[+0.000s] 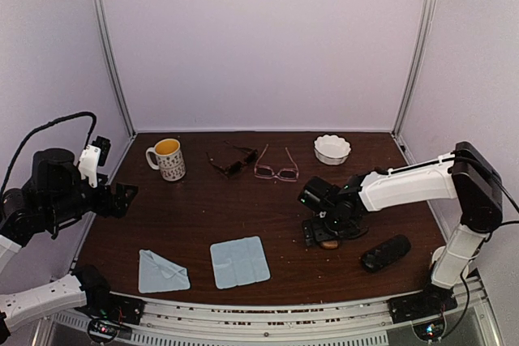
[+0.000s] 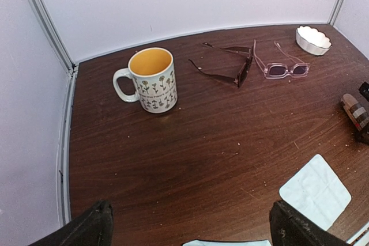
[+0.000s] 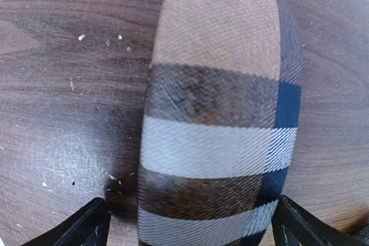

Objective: Organize the sunglasses
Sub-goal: Move the sunglasses case to the center of the board, then pick up the sunglasses case from the center of the board.

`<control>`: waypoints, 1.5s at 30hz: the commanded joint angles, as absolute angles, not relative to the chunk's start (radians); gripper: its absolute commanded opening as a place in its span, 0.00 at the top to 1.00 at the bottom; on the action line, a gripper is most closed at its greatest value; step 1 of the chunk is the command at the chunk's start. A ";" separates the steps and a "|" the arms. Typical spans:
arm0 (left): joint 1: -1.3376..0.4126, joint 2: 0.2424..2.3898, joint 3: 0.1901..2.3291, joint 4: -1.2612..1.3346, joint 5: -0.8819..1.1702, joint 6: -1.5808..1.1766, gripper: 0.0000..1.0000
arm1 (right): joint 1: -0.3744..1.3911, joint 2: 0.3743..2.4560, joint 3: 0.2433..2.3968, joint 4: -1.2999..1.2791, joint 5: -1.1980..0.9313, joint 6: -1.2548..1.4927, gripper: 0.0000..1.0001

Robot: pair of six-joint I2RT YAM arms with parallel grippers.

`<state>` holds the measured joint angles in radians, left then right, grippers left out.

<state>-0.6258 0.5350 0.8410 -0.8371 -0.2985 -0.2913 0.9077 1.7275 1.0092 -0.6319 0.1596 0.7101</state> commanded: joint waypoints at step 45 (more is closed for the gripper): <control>-0.630 0.535 0.833 -0.794 -0.294 -0.281 0.02 | 0.772 1.643 0.924 -0.471 0.065 0.700 0.17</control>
